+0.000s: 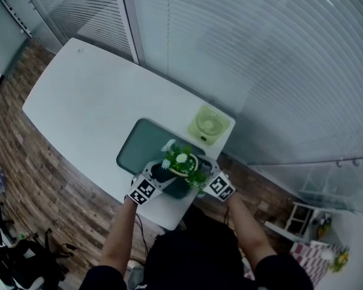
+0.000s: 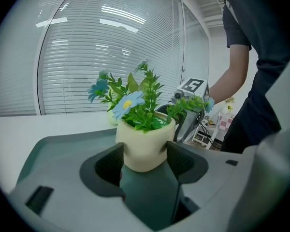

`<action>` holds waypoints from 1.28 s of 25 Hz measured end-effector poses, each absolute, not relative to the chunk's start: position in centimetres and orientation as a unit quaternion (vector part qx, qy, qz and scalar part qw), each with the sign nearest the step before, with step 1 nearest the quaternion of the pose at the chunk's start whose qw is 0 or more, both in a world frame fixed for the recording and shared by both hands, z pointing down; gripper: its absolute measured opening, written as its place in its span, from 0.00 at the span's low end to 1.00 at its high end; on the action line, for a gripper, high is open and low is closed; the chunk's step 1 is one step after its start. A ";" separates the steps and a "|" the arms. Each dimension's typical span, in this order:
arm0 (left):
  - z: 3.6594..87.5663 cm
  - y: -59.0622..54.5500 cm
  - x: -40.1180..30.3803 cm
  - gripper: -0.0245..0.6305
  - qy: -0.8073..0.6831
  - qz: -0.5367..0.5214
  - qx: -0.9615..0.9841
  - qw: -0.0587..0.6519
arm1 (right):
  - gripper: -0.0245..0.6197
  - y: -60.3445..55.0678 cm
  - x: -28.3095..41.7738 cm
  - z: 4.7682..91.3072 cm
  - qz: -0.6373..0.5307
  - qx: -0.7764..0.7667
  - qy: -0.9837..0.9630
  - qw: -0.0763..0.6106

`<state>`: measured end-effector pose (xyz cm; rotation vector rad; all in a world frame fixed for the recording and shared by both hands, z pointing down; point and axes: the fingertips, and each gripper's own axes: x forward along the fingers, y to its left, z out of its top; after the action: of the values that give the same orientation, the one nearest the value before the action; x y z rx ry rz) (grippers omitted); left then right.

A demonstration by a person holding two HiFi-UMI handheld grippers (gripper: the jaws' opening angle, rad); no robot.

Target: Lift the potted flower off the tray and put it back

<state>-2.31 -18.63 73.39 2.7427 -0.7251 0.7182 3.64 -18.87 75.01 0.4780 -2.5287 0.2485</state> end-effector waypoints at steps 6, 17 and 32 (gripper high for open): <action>71.7 -18.3 -2.5 0.45 -0.250 0.232 0.935 0.098 | 0.62 -18.6 3.4 73.3 0.083 0.183 -0.943 0.264; 68.4 -16.7 -3.0 0.45 -0.259 0.210 0.940 0.075 | 0.62 -16.9 2.9 69.6 0.048 0.184 -0.945 0.266; 64.3 -11.6 -4.1 0.45 -0.259 0.212 0.942 0.033 | 0.62 -11.8 2.0 66.1 0.018 0.196 -0.948 0.251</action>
<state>-4.08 -11.55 64.34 2.8975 -0.7964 0.6515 2.00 -11.78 66.15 0.5336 -2.5799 0.0483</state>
